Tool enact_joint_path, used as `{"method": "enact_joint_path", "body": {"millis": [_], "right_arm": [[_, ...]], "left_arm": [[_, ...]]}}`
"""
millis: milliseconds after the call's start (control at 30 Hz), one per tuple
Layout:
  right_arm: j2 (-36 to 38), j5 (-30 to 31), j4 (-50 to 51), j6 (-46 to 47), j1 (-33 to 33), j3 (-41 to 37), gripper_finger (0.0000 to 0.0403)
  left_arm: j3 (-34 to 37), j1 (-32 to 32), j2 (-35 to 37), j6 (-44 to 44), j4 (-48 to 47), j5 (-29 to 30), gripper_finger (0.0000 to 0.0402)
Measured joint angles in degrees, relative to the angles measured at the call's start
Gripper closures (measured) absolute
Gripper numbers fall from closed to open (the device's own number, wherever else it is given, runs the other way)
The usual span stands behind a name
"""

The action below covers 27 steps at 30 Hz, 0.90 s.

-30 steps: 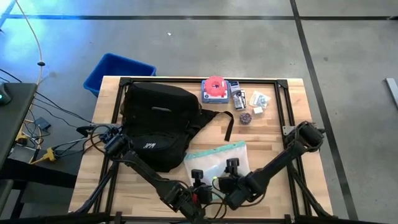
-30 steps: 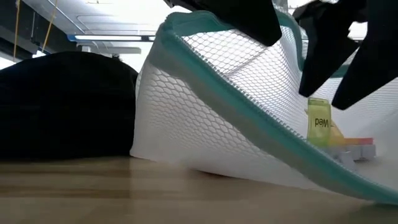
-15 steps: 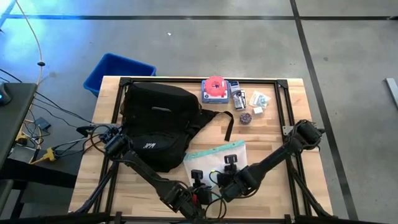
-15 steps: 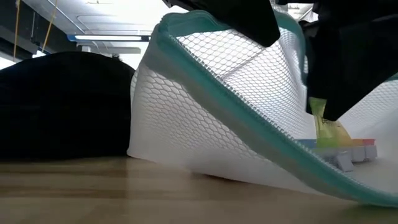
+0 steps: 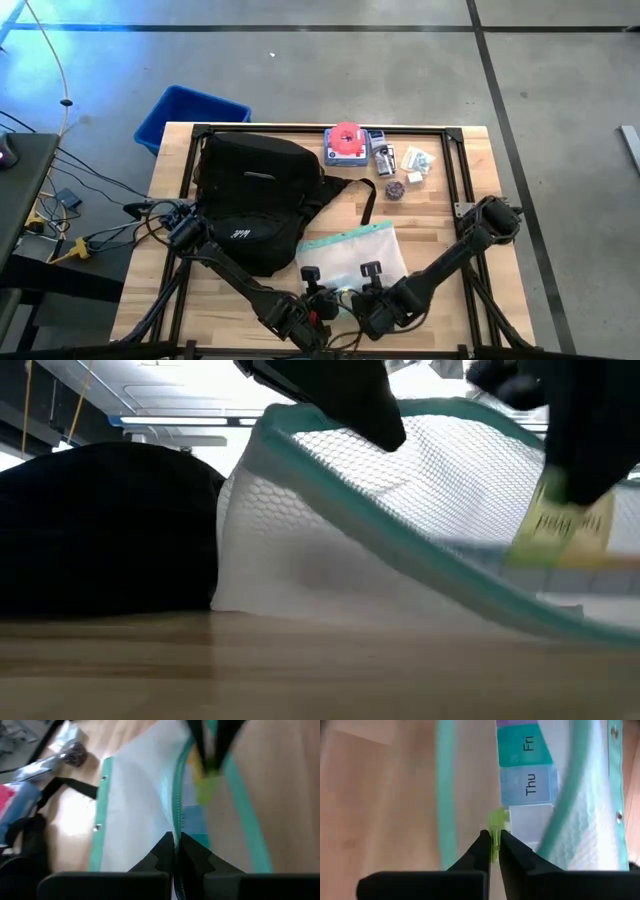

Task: Unpack backpack
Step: Remove the medicine organizer from the zip bag

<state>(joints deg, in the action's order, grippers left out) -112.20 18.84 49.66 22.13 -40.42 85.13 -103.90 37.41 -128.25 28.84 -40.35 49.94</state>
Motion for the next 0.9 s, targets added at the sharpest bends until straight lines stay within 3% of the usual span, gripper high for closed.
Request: {"method": "enact_joint_path", "body": {"millis": [167,367,500,600,733,900], "right_arm": [[0.00,-2.64,5.68,-1.43,-1.52,7.84,0.0401],[0.02,-12.36,14.11,2.84,-2.61,19.17,0.0402],[0.02,-13.90,15.64,1.53,-5.02,26.65,0.0403],[0.23,-10.61,17.48,0.33,-6.81,32.15,0.0402],[0.24,-0.14,23.80,1.27,-8.16,36.96,0.0402],[0.20,10.63,37.98,10.56,-7.14,37.59,0.0402]], "left_arm": [[-0.02,0.04,0.00,0.51,-0.14,1.84,0.0402],[-0.02,0.41,0.00,0.51,-0.49,5.15,0.0402],[-0.02,1.27,0.00,-0.47,-0.80,7.85,0.0402],[-0.02,1.68,0.00,-0.56,-1.10,8.79,0.0402],[-0.02,1.62,0.00,-0.39,-1.12,9.15,0.0402],[-0.02,2.25,0.00,-0.41,-1.26,9.16,0.0402]]}}
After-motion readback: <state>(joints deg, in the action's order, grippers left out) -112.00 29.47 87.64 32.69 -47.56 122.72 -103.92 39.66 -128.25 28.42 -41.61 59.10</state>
